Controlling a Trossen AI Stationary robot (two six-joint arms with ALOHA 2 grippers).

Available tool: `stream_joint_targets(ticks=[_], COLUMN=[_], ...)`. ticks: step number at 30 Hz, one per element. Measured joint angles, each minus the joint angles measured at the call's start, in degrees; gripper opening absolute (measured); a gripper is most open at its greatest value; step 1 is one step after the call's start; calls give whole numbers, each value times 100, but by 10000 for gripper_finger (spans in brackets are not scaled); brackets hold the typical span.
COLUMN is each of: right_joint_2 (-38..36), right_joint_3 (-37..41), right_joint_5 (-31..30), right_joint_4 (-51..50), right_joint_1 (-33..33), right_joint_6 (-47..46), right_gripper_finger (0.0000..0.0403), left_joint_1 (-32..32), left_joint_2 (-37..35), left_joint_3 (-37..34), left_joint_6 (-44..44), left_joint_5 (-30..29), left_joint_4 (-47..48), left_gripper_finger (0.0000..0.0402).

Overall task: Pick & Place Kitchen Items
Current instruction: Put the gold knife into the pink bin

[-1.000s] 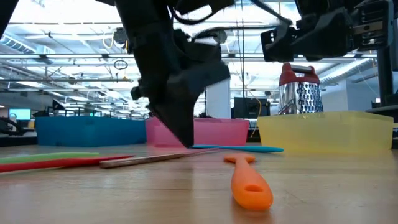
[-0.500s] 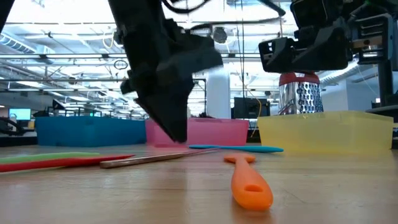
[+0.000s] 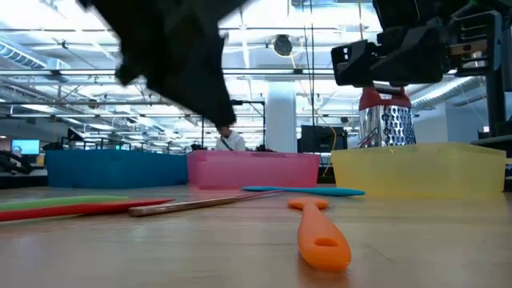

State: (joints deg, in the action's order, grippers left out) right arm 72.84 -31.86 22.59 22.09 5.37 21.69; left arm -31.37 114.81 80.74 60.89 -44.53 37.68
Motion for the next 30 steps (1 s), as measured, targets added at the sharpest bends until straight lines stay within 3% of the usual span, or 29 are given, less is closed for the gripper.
stream_joint_targets(ticks=[3, 7, 13, 30], right_joint_2=[-2, -2, -2, -2], right_joint_3=[0, 0, 0, 0], right_joint_5=[0, 2, 0, 4], right_joint_4=[54, 44, 37, 34], right_joint_1=[0, 0, 0, 0], right_joint_6=[-7, -4, -1, 0], right_gripper_finger=[169, 169, 169, 169], left_joint_1=[34, 11, 28, 25], left_joint_2=[59, 82, 143, 312], left_joint_3=[-503, -1232, -1885, -1941], left_joint_6=[239, 398, 297, -113], left_joint_5=[163, -35, -59, -152], left_joint_4=[-884, -1956, -3516, -3628], left_gripper_finger=[82, 81, 81, 81])
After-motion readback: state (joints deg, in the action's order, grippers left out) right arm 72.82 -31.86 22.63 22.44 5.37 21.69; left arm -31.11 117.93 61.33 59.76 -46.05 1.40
